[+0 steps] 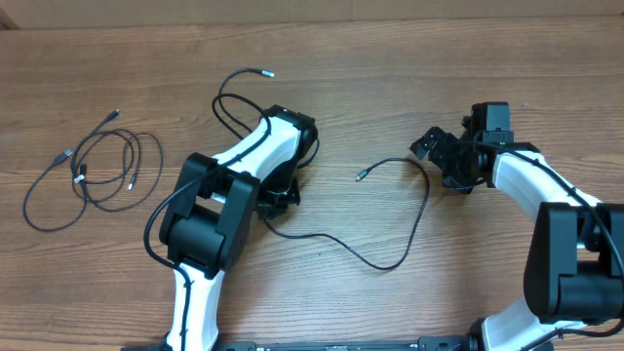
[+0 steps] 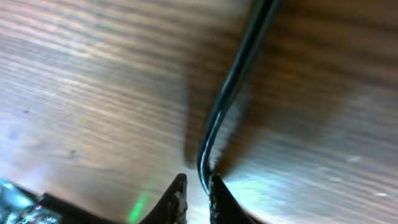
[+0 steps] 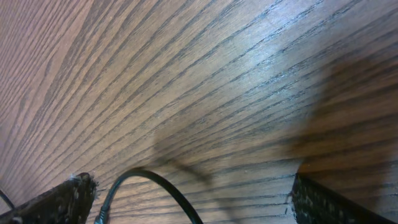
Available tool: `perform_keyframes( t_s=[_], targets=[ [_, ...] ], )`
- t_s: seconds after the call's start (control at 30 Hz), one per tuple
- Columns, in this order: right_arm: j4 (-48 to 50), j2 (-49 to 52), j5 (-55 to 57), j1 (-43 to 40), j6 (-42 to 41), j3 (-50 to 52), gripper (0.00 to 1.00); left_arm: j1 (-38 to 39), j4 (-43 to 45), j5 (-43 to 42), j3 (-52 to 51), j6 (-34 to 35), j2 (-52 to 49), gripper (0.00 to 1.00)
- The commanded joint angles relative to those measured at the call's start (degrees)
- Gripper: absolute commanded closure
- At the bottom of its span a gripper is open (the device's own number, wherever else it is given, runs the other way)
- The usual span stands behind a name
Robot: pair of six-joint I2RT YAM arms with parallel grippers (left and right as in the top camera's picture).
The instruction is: Untangle cables
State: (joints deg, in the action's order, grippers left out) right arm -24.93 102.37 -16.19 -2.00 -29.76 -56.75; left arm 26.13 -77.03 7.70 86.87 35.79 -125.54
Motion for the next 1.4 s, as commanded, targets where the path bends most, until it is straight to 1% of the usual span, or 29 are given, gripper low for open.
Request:
perform_keyframes(
  t_s=[0.0,0.07,0.2,0.3,0.33,0.37,0.4,0.43,0.5,0.53,0.57,0.63,0.73,0.77,0.8,0.93,1.07,1.23,1.37],
  targets=[
    [-0.7,1.6,2.9,-0.4,0.3,1.1,0.0,0.1,-2.0,2.4,-0.5,-1.4,-0.8,0.93],
    [-0.7,1.6,2.9,-0.4,0.2,1.1,0.0,0.1,-3.8,2.3,-0.5,-1.8,-0.8,0.96],
    [-0.7,1.6,2.9,-0.4,0.3,1.1,0.0,0.1,-6.3,2.1,0.1,-2.9,-0.3,0.96],
    [-0.7,1.6,2.9,-0.4,0.3,1.1,0.0,-0.1,-7.6,2.1,2.4,-3.7,0.6,0.95],
    [-0.7,1.6,2.9,-0.4,0.3,1.1,0.0,-0.3,-7.9,2.2,3.5,-3.8,1.0,0.94],
    [-0.7,1.6,2.9,-0.4,0.3,1.1,0.0,-0.6,-8.0,2.2,4.6,-4.0,1.3,0.91],
    [-0.7,1.6,2.9,-0.4,0.3,1.1,0.0,-1.1,-7.8,2.2,6.2,-4.0,1.5,0.74],
    [-0.7,1.6,2.9,-0.4,0.2,1.1,0.0,-1.9,-7.5,2.1,8.2,-3.9,1.5,0.54],
    [-0.7,1.6,2.9,-0.4,0.3,1.1,0.0,-3.3,-6.6,2.2,11.2,-3.9,1.5,0.38],
    [-0.7,1.6,2.9,-0.4,0.3,1.1,0.0,-4.7,-5.6,2.4,13.6,-4.0,1.5,0.34],
    [-0.7,1.6,2.9,-0.4,0.3,1.2,0.0,-5.4,-5.2,2.6,14.8,-4.2,1.5,0.34],
    [-0.7,1.6,2.9,-0.4,0.3,1.2,0.0,-7.5,-4.1,3.7,17.7,-4.1,1.5,0.4],
    [-0.7,1.6,2.9,-0.4,0.3,1.1,0.0,-10.4,-1.5,3.9,20.2,-4.1,1.5,0.41],
    [-0.7,1.6,2.9,-0.4,0.2,1.1,0.0,-11.4,0.4,4.2,20.3,-4.2,1.5,0.34],
    [-0.7,1.6,2.9,-0.4,0.3,1.1,0.0,-12.4,2.8,4.8,20.3,-4.1,1.5,0.34],
    [-0.7,1.6,2.9,-0.4,0.2,1.1,0.0,-15.2,11.0,4.5,20.1,-4.2,0.7,0.43],
    [-0.7,1.6,2.9,-0.4,0.3,1.1,0.0,-16.4,15.7,4.2,19.5,-5.0,-0.2,0.48],
    [-0.7,1.6,2.9,-0.4,0.3,1.1,0.0,-16.3,19.2,4.2,17.7,-5.0,-1.4,0.48],
    [-0.7,1.6,2.9,-0.4,0.3,1.1,0.0,-15.8,20.2,4.2,17.1,-5.0,-3.6,0.48]
  ],
)
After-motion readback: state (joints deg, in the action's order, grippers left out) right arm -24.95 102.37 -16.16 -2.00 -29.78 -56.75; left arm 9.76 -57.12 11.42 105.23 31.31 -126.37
